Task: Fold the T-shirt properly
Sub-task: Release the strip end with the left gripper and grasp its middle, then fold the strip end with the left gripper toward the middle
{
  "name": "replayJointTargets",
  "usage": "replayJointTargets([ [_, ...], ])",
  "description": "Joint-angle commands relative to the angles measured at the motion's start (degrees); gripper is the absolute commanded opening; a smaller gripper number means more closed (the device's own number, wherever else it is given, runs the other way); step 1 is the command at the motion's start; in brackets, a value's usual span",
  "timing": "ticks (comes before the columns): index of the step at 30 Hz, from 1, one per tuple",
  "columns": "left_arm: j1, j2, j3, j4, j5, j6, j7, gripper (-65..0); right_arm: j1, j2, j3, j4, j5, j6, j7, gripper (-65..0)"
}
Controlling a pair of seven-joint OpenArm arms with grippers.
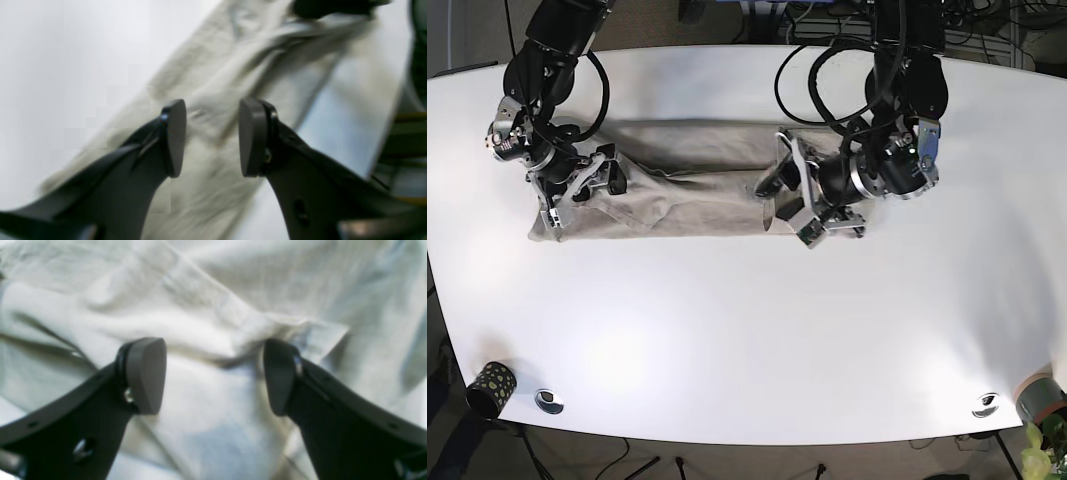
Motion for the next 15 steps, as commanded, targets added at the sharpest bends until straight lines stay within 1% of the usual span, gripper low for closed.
replayJointTargets([
  [1,-0.6,-0.5,-2.1,0.7,1.7,-0.1,-0.8,-40.8,1.1,0.7,0.2,3.7,0.9,0.12,-0.2,-21.2],
  [3,0.1,-1.8,-3.7,0.5,3.7,-0.1,-0.8,-41.0,1.2,0.7,0.3,6.5,0.9,0.12,-1.5,-21.2],
  [6,0.5,-2.5,-3.9,-2.2,4.0,-0.1,-1.1,-41.0,1.2,0.7,0.3,8.9,0.9,0.12,-2.2,-21.2],
  [10,-0.4,-2.3,-3.5,-6.6,4.2,-0.1,-4.5,-41.0,1.2,0.5,0.3,10.6,0.9,0.12,-2.3,-21.2],
  [11,-1.0,-2.1,-2.1,-9.1,4.3,-0.1,-6.4,-41.0,1.2,-0.3,0.3,10.7,0.9,0.12,-2.3,-21.2],
  [13,-1.9,-2.1,0.0,-12.1,4.3,-0.1,-8.2,-41.0,1.2,-0.7,0.3,10.7,0.9,0.12,-2.3,-21.2],
  [15,-3.8,-2.0,3.6,-16.0,4.3,-0.1,-10.0,-41.1,1.1,-0.8,0.3,10.9,0.9,0.12,-2.3,-21.2],
])
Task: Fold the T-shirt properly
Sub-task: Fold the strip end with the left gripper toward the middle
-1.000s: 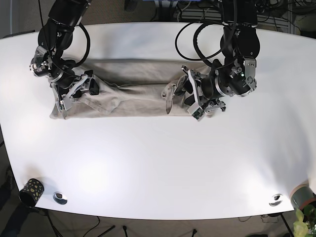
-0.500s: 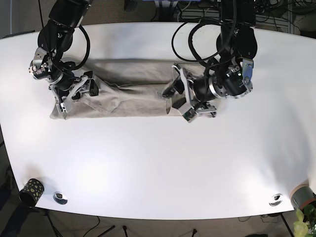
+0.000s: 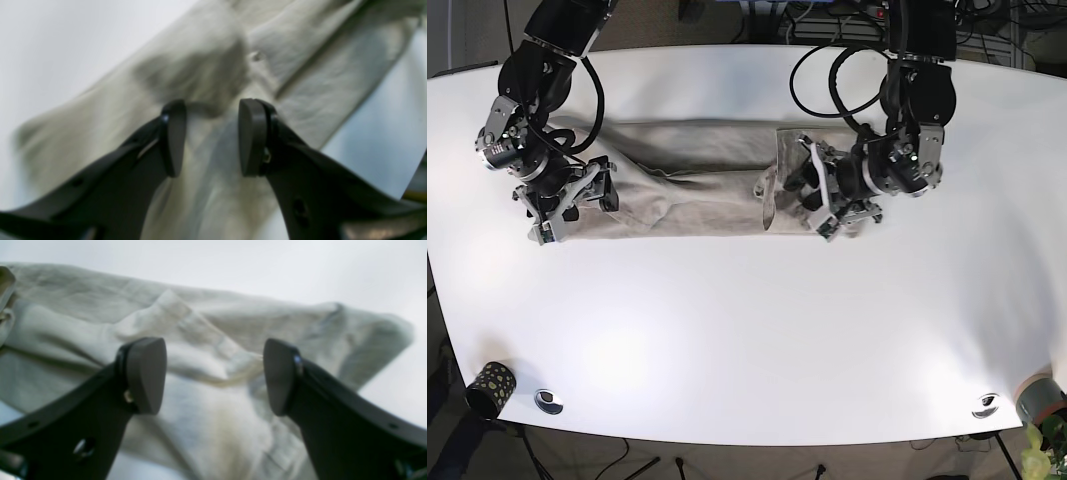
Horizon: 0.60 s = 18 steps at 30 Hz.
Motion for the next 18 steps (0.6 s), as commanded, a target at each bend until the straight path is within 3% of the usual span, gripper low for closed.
replayJointTargets([
  [1,-2.6,0.4,3.5,-3.1,-1.5,-0.3,-3.1,-41.1,0.8,0.4,0.0,1.4,1.2,0.12,0.7,-21.2],
  [6,-5.1,2.1,9.6,-5.9,-1.4,-0.3,-7.7,-41.3,0.6,0.3,-0.1,1.5,1.2,0.12,0.6,-21.2],
  [11,-7.6,3.0,10.1,-6.9,-1.7,-0.3,-8.1,-41.3,0.8,0.3,0.1,1.5,1.2,0.12,-1.2,-21.2],
  [14,-7.2,2.8,7.9,-0.7,-1.8,-0.3,-7.9,-41.3,0.9,0.5,0.3,1.7,1.2,0.12,-1.3,-21.2],
  [18,-2.6,1.5,1.4,7.7,-1.8,-0.3,-3.8,-41.3,1.0,0.5,0.6,4.0,1.3,0.12,-1.4,-20.5],
])
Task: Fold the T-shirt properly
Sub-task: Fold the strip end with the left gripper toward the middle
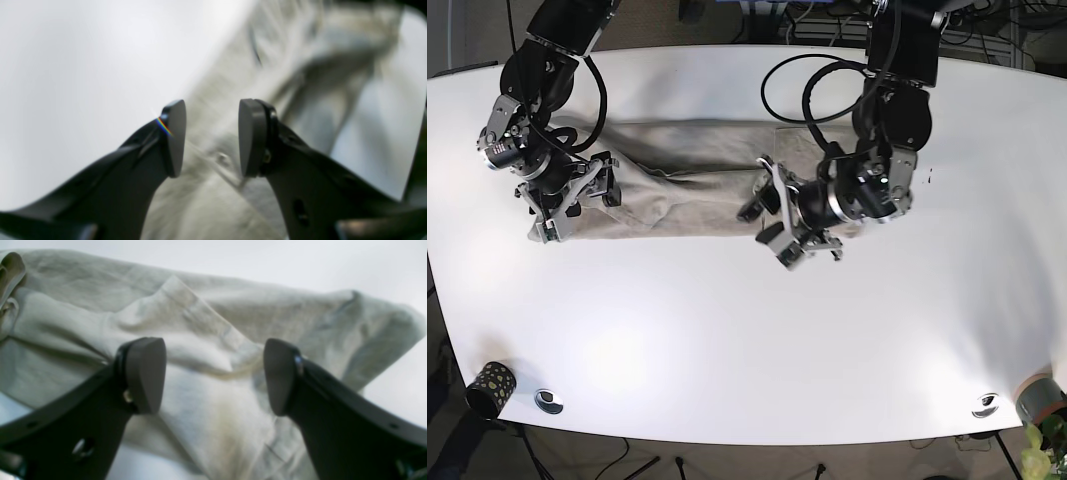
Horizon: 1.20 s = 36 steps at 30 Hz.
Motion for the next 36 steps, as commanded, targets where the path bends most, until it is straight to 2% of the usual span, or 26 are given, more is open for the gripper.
replayJointTargets([
  [1,1.2,-1.2,-3.5,4.6,-0.4,-0.2,2.4,-41.3,1.0,0.8,0.3,2.9,1.2,0.12,1.2,-20.3],
  [3,2.6,-1.8,-7.2,6.6,-0.4,-0.2,4.1,-41.3,1.0,0.8,0.3,3.8,1.2,0.12,1.2,-19.2],
  [6,5.8,-2.9,-11.7,7.5,-0.4,-0.2,4.6,-41.3,1.1,0.9,0.8,4.4,1.3,0.12,1.1,-13.2],
  [9,8.3,-3.3,-16.1,6.8,-0.4,-0.2,4.6,-41.8,2.3,0.8,5.4,4.2,3.8,0.12,0.6,-7.0],
  [11,9.5,-3.5,-18.2,5.5,-0.4,-0.2,4.6,-46.7,3.2,1.0,7.9,2.0,5.9,0.12,-1.4,-5.1],
  [13,10.1,-3.5,-20.2,3.4,-0.4,-0.2,4.6,-53.1,5.1,1.7,10.4,-1.3,7.9,0.12,-3.1,-5.1],
  [15,10.1,-3.5,-21.7,1.1,-0.4,-0.2,4.6,-56.8,6.6,4.2,12.9,-4.7,9.5,0.12,-4.0,-5.1],
  [20,10.1,-3.4,-25.1,-2.4,-0.4,-0.2,4.6,-58.1,8.2,9.2,17.1,-16.0,16.0,0.12,-4.3,-5.1],
  [27,7.5,-3.3,-25.7,-8.2,-0.4,-0.2,4.5,-58.1,9.1,15.6,18.1,-29.2,20.4,0.12,-3.8,-5.1],
  [36,6.0,-3.5,-25.8,-10.4,-0.3,-0.2,4.5,-58.1,7.1,16.4,18.1,-34.3,20.4,0.12,-1.5,-5.1],
])
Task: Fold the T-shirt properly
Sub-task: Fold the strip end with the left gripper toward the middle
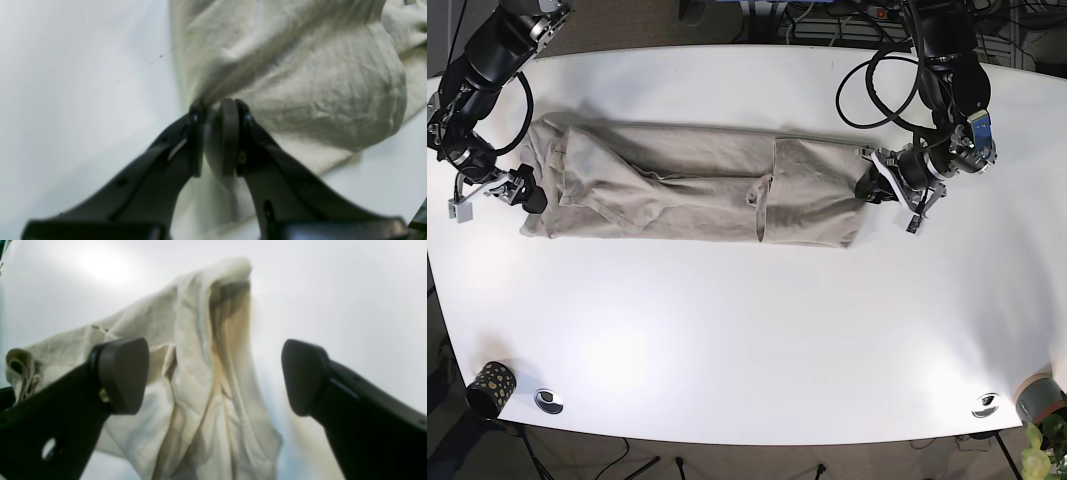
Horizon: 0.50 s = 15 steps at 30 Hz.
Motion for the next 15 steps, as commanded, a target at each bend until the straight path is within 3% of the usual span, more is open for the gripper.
replayJointTargets([
  [1,-0.3,-0.3,0.0,0.9,1.5,0.0,1.2,-58.1,-0.2,1.2,0.2,-0.1,1.0,0.34,0.7,-5.1],
  [11,-1.0,-0.3,0.0,0.6,1.6,0.0,1.2,-58.1,-5.0,-3.3,-0.4,0.5,1.1,0.34,0.7,-5.2],
  [15,-1.0,-0.3,0.1,0.6,1.7,0.0,1.2,-57.9,-5.9,-5.7,-4.2,5.6,1.0,0.34,0.7,-5.7],
])
